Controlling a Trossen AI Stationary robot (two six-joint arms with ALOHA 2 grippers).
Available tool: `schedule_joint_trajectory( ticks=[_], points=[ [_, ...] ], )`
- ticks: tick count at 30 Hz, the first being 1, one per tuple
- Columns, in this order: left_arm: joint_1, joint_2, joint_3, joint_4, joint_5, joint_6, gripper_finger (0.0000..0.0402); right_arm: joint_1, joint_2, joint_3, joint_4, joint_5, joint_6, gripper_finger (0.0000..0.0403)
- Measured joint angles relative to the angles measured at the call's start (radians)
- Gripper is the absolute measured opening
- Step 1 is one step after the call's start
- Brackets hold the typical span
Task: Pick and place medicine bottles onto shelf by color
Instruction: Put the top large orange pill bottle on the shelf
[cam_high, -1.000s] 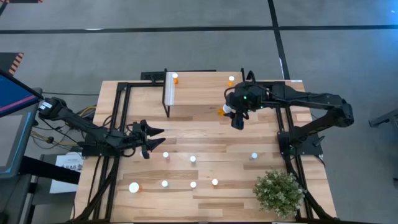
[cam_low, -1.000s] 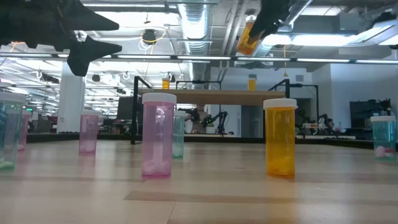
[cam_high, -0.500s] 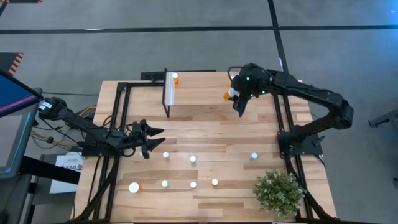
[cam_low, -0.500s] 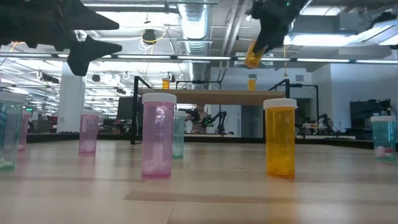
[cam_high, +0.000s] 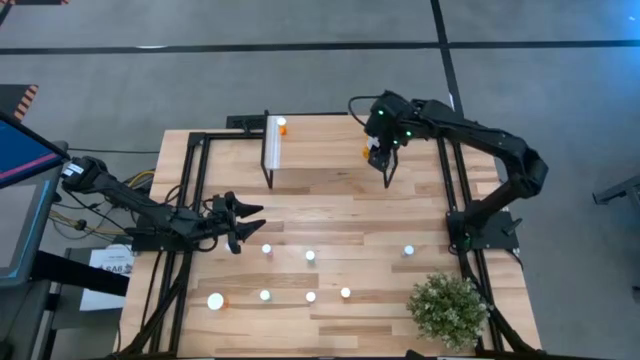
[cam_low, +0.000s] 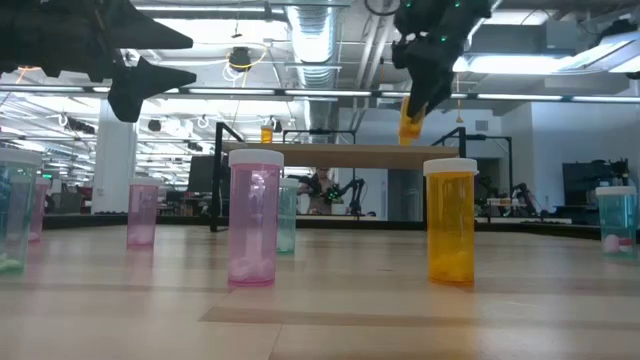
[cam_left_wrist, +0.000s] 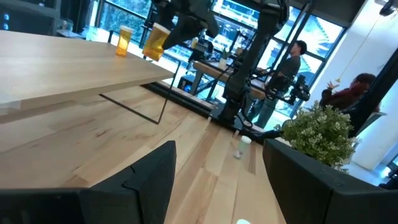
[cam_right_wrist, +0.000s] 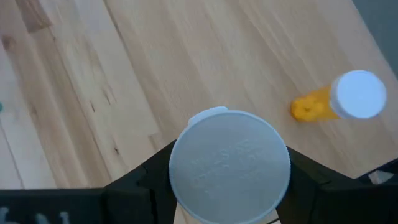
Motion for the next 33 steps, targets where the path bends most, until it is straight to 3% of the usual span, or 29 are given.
schedule_joint_trajectory(
  ticks=[12,25,33],
  points=[
    [0.0,0.0,0.0,0.0,0.001,0.0,0.0229,-0.033,0.096,0.043,-0.061,0.0,0.015,0.0225],
    [0.0,0.0,0.0,0.0,0.001,-0.005,0.0229,-0.051,0.093,0.042,-0.053,0.002,0.026,0.0232],
    [0.0,0.0,0.0,-0.001,0.001,-0.007,0.0229,-0.051,0.093,0.058,-0.049,0.002,0.035,0.0257]
  ],
)
